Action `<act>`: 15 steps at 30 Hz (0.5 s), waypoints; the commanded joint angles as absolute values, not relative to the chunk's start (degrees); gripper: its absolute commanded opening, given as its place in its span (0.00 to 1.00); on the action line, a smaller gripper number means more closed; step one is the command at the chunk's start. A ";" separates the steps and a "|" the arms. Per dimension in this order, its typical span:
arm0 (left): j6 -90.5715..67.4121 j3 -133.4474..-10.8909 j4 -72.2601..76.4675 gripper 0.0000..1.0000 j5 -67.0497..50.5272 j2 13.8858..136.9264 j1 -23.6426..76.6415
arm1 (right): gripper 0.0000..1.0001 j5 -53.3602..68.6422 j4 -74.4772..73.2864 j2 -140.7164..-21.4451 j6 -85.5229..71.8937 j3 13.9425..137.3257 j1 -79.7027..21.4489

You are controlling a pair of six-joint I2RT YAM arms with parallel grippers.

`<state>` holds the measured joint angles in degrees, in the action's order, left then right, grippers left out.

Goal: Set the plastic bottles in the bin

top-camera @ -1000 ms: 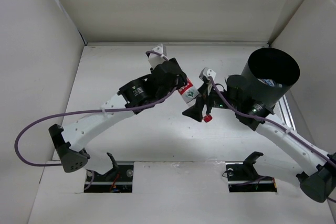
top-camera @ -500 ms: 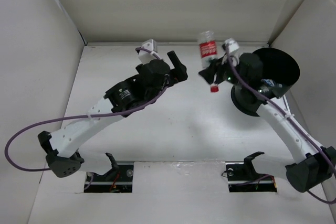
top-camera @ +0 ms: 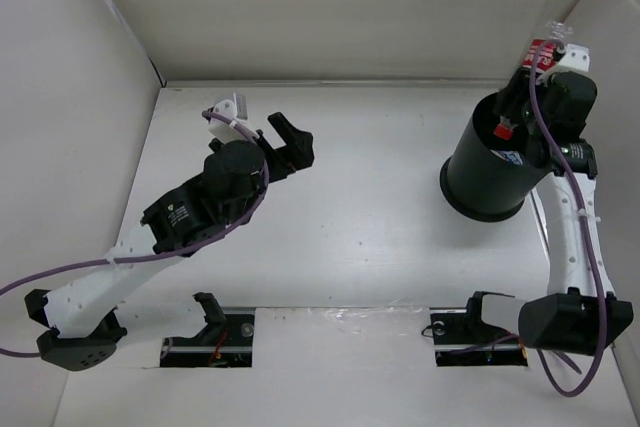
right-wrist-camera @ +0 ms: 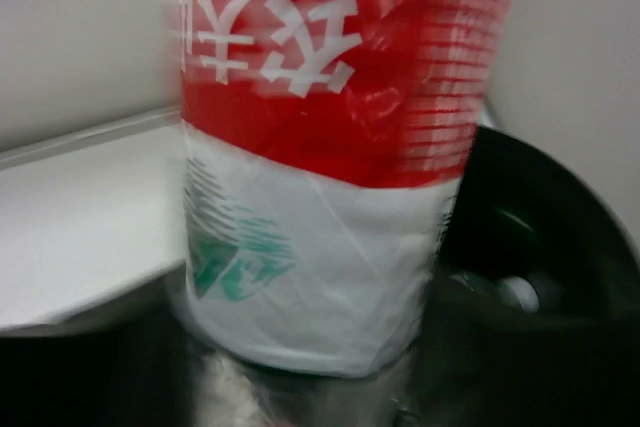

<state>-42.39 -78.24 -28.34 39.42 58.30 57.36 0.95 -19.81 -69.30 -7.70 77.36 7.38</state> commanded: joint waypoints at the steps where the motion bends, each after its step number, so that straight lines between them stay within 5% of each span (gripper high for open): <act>1: -37.19 -77.78 -25.14 1.00 39.73 57.39 57.39 | 0.87 -8.85 -21.35 -67.41 -6.94 76.82 9.67; 4: -34.99 -79.01 -25.84 1.00 39.73 58.09 57.39 | 1.00 -10.80 -24.60 -69.43 -7.55 80.41 9.67; 15: -31.82 -91.82 -32.25 1.00 45.26 71.09 57.39 | 1.00 -9.13 -31.90 -63.73 -6.60 86.84 0.98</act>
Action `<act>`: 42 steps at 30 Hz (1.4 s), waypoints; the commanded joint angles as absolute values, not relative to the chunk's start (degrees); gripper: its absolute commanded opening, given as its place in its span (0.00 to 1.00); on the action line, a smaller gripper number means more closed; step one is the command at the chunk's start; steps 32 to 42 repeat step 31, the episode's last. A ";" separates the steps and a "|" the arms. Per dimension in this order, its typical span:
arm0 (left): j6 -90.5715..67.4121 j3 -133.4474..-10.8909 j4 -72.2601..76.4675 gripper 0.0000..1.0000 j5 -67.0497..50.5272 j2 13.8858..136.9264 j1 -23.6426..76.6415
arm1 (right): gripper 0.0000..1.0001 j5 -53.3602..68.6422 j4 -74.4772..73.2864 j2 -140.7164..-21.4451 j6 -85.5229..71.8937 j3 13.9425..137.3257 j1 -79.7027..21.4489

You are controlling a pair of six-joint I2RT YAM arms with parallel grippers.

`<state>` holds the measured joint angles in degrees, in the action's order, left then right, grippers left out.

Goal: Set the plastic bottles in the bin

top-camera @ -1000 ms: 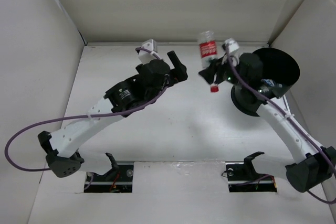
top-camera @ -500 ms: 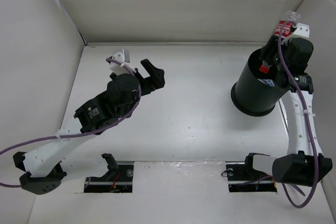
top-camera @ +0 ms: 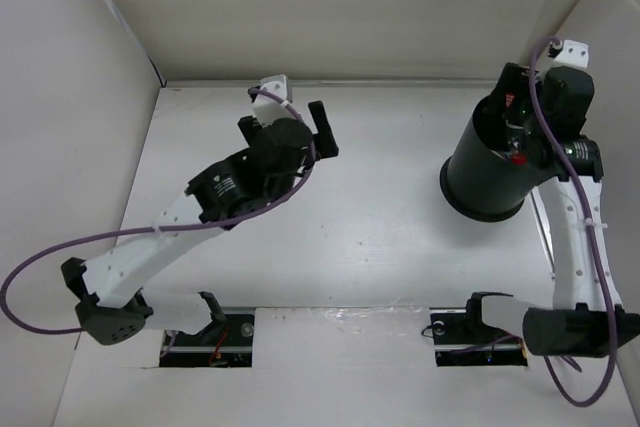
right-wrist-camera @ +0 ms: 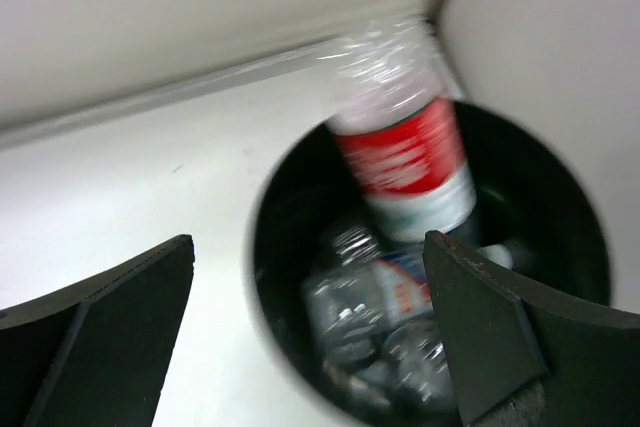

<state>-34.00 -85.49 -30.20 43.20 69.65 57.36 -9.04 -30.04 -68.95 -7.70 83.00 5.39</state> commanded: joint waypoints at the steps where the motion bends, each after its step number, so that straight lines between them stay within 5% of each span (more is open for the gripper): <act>1: -30.34 -93.67 -32.95 1.00 45.26 71.80 57.39 | 1.00 -10.27 -34.43 -62.68 -6.07 88.58 -2.08; 8: -26.64 -101.34 -38.75 1.00 49.04 69.27 57.92 | 1.00 -17.05 -46.91 -53.45 -5.45 93.69 -12.73; 26: -26.19 -84.82 -44.90 1.00 43.95 39.03 58.45 | 1.00 -4.92 -59.24 -35.95 -2.11 92.03 -15.29; 42: -29.36 -82.71 -46.93 1.00 42.72 35.69 58.45 | 1.00 -5.54 -58.62 -33.75 -2.11 89.13 -16.61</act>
